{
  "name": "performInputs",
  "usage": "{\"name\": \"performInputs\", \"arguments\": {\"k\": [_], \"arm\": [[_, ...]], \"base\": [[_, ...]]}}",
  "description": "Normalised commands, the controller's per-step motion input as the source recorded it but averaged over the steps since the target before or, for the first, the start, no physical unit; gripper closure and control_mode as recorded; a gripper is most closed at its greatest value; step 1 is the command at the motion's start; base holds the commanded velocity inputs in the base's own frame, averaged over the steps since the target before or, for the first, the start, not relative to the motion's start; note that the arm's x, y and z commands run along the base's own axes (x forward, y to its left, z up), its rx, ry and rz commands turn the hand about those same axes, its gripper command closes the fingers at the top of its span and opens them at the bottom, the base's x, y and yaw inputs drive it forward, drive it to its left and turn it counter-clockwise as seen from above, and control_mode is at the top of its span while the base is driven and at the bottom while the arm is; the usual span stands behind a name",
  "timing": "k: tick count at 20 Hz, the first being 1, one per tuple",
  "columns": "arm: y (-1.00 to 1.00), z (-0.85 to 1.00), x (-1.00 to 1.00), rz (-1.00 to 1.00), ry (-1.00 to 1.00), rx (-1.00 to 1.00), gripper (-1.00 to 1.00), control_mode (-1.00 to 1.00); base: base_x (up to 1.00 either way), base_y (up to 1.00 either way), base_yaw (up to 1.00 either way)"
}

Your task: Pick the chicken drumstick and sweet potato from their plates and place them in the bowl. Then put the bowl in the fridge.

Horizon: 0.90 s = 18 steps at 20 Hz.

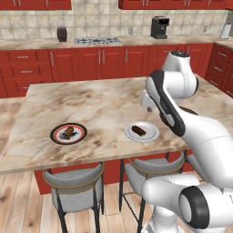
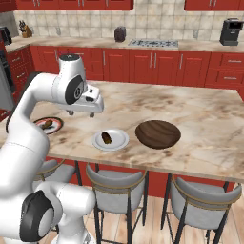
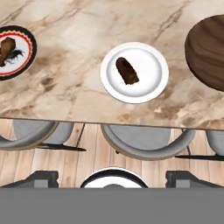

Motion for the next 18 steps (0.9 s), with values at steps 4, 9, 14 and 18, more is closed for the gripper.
{"name": "performInputs", "arguments": {"k": [4,9,14,18], "arm": [[-0.18,-0.25,0.06,0.20,0.00,-0.08,-1.00,-1.00],[-0.01,-0.33,0.18,0.27,-0.05,-0.08,-1.00,-1.00],[0.02,-0.39,0.25,0.26,-0.04,-0.06,-1.00,-1.00],[0.05,-0.40,0.36,0.05,-0.02,-0.04,-1.00,-1.00]], "base": [[0.00,0.00,0.00],[0.00,0.00,0.00],[0.00,0.00,0.00],[0.00,0.00,0.00]]}}
